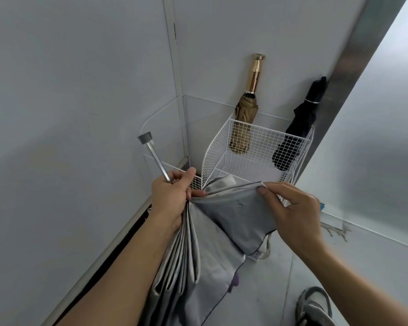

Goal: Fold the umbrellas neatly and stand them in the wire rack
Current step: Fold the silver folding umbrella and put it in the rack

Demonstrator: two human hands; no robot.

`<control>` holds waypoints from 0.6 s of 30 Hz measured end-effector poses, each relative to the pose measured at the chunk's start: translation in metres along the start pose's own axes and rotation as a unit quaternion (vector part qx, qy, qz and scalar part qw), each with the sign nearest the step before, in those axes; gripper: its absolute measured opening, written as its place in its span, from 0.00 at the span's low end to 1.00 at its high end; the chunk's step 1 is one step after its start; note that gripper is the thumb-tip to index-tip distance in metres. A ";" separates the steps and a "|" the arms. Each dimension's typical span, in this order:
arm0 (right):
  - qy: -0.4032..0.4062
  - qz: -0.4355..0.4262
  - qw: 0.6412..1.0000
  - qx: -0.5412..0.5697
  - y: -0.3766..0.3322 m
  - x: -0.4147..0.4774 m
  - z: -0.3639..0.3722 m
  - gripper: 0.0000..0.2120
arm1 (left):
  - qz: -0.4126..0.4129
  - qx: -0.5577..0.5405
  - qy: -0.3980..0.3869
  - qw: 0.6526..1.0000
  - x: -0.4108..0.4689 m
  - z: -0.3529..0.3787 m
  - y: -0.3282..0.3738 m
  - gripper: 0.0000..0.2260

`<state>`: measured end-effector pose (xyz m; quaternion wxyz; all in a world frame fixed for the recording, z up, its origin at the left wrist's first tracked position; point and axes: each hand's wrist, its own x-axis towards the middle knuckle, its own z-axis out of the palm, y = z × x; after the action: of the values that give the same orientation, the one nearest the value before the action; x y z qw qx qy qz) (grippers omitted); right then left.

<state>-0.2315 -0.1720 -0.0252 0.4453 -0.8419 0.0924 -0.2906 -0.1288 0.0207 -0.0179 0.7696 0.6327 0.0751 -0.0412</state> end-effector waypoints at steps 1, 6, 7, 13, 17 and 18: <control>-0.007 -0.013 1.000 0.026 -0.004 -0.001 0.000 0.08 | 0.000 -0.014 0.023 1.000 0.002 -0.001 -0.001 0.13; -0.075 -0.053 0.990 0.103 -0.020 -0.015 0.006 0.06 | 0.013 -0.059 0.121 0.991 0.014 -0.008 0.000 0.12; -0.099 -0.064 0.987 0.108 -0.021 -0.021 0.009 0.04 | 0.016 -0.061 0.141 0.988 0.016 -0.010 0.001 0.12; -0.276 -0.131 0.944 0.122 -0.028 -0.056 0.034 0.01 | 0.028 -0.110 0.173 0.978 0.020 -0.012 0.001 0.13; -0.429 -0.133 0.893 0.027 -0.025 -0.062 0.040 0.05 | 0.002 -0.142 0.124 0.982 0.017 -0.010 0.008 0.13; -0.455 -0.128 0.881 0.001 -0.023 -0.063 0.039 0.06 | -0.002 -0.143 0.106 0.984 0.017 -0.010 0.009 0.13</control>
<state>-0.2623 -0.1052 -0.0494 0.3977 -0.8856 -0.2294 0.0697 -0.1114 0.0330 -0.0135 0.8399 0.5164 0.1628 0.0359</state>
